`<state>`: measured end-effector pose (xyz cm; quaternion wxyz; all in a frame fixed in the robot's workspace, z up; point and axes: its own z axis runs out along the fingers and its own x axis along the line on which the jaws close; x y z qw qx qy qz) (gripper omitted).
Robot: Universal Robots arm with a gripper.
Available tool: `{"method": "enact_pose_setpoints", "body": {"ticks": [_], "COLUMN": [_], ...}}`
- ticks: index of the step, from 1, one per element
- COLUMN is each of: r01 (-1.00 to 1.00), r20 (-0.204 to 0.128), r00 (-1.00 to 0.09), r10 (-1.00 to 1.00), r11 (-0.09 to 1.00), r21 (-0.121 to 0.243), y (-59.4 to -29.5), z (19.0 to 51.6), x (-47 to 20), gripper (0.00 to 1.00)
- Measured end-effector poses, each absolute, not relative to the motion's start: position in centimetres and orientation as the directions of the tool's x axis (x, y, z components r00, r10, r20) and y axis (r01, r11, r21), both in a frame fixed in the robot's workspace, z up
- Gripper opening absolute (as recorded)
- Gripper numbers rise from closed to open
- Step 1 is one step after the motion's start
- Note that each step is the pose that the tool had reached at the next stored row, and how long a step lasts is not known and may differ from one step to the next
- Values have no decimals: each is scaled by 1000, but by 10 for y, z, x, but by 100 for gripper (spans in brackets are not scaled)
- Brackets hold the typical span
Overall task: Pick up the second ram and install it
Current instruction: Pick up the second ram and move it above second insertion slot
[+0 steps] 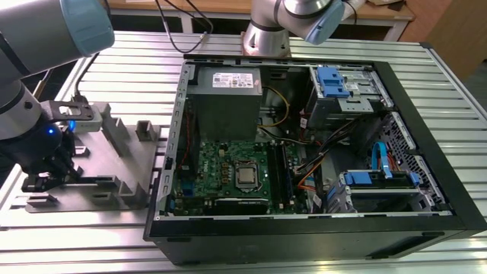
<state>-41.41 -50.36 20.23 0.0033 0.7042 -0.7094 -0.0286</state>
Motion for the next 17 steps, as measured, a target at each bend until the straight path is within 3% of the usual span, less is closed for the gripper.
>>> {"method": "enact_pose_setpoints", "body": {"ticks": [17], "r01": [-999], "r20": [-36], "r00": [-8], "r10": [-999], "r11": [7], "r21": [45], "y": [-504], "z": [210], "x": [-414], "gripper": [8]}}
